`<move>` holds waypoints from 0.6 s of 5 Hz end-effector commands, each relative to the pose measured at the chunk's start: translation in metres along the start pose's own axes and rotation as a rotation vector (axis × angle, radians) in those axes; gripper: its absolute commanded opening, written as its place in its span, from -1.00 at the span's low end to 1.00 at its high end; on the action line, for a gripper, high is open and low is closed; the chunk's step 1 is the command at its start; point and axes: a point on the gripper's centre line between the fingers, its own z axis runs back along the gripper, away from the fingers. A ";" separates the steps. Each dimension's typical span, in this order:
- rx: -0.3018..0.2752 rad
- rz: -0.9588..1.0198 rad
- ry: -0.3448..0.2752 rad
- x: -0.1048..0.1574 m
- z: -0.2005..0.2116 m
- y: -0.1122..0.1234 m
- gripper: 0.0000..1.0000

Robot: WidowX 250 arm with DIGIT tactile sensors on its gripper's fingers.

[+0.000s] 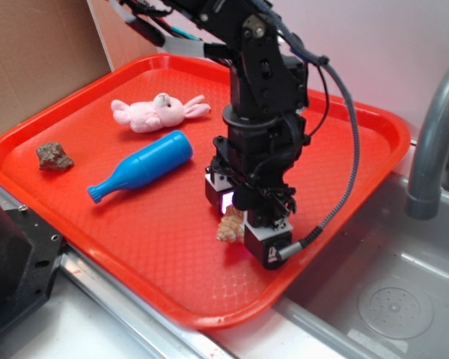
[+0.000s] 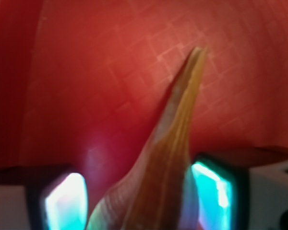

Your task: Grab the shell.

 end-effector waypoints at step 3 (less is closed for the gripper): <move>0.094 -0.543 -0.011 -0.037 0.111 0.007 -1.00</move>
